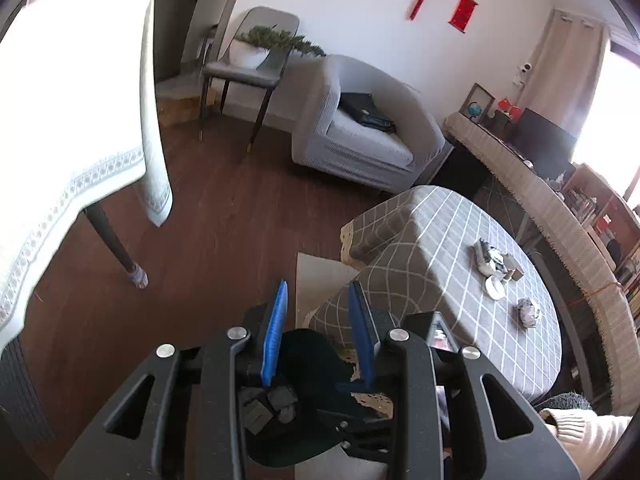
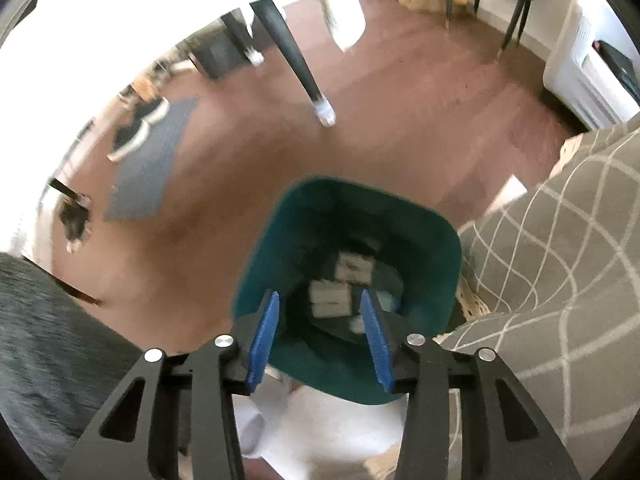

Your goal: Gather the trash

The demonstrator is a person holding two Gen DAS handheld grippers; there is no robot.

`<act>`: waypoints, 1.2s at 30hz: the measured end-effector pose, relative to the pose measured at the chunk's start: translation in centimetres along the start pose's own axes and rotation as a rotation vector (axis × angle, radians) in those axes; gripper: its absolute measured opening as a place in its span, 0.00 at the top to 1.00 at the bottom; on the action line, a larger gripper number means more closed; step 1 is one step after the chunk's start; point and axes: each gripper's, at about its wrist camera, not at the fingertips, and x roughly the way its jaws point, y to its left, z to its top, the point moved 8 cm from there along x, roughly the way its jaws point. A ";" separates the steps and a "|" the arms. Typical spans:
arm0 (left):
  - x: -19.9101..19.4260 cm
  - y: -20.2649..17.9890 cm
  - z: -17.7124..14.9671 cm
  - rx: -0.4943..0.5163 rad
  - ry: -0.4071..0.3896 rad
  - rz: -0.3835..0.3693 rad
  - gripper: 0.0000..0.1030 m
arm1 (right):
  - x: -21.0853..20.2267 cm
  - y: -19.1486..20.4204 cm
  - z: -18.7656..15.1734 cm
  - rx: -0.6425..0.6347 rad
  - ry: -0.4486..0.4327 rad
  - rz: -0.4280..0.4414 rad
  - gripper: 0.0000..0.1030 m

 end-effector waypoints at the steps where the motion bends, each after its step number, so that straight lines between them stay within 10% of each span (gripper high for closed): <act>1: -0.7 -0.3 0.2 -0.009 -0.014 0.003 0.68 | -1.0 0.3 0.1 0.001 -0.024 0.003 0.60; 15: -7.2 -4.0 -0.3 0.063 -0.006 0.089 0.65 | -15.0 -1.1 -2.7 0.071 -0.219 -0.063 0.61; 25: -5.9 -7.6 -2.1 0.113 0.039 0.120 0.46 | -21.2 -7.1 -6.8 0.193 -0.314 -0.157 0.61; 36: -0.9 -13.3 -3.3 0.189 0.087 0.097 0.36 | -25.0 -15.3 -13.4 0.323 -0.391 -0.287 0.35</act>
